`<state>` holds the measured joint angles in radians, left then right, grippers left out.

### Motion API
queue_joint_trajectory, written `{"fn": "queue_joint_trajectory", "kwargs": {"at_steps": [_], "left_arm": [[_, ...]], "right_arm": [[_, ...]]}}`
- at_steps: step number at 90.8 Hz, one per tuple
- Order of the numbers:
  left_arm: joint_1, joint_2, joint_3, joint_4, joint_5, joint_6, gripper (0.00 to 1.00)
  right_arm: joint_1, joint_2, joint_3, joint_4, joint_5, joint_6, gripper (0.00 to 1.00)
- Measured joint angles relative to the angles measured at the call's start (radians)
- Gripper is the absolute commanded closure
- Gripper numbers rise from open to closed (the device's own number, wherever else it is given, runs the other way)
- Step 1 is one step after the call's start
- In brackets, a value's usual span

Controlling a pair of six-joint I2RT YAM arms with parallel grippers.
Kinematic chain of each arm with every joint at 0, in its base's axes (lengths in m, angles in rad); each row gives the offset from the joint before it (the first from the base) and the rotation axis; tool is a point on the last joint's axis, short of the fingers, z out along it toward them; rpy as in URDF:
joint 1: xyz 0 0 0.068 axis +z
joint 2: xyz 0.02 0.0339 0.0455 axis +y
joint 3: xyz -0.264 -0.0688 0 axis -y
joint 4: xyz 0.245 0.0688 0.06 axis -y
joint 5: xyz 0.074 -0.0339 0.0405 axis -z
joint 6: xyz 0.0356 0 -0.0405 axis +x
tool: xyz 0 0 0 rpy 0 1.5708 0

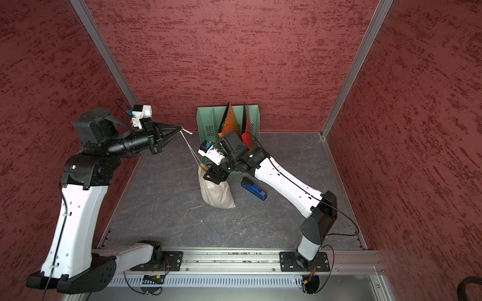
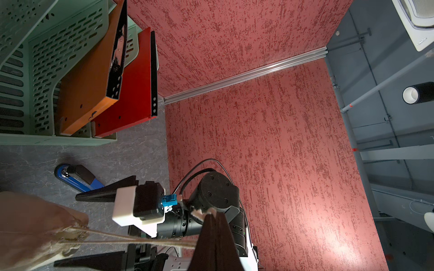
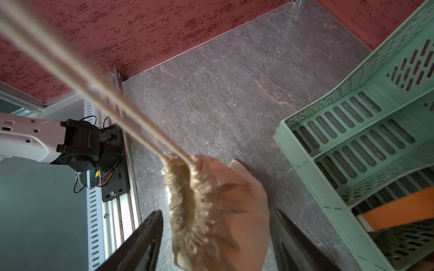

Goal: Close the soil bag
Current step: Pick up the soil bag from the center of the board.

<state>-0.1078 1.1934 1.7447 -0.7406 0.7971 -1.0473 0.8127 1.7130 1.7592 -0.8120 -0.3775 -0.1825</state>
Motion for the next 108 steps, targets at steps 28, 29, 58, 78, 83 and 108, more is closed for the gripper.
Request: {"fn": "queue_joint_trajectory", "kwargs": {"at_steps": [28, 29, 58, 78, 83, 108], "left_arm": [[0.06, -0.032, -0.053, 0.003, 0.022, 0.0, 1.0], [0.063, -0.035, -0.056, 0.003, 0.021, 0.0, 1.0], [0.179, -0.095, -0.185, -0.066, -0.026, 0.028, 1.0], [0.2, -0.101, -0.33, -0.074, -0.072, 0.055, 0.86], [0.2, -0.101, -0.359, -0.075, -0.076, 0.066, 0.65], [0.203, -0.13, -0.372, -0.14, -0.144, 0.183, 0.0]], "right_arm": [[0.0, 0.018, 0.016, 0.014, 0.029, 0.021, 1.0], [0.0, 0.018, 0.016, 0.014, 0.03, 0.021, 1.0], [0.0, -0.01, 0.003, 0.004, 0.053, 0.027, 1.0], [0.0, -0.079, -0.001, -0.011, 0.072, 0.047, 1.0], [0.0, -0.097, -0.001, -0.016, 0.077, 0.051, 1.0], [0.0, -0.136, -0.001, -0.049, 0.111, 0.075, 1.0]]}}
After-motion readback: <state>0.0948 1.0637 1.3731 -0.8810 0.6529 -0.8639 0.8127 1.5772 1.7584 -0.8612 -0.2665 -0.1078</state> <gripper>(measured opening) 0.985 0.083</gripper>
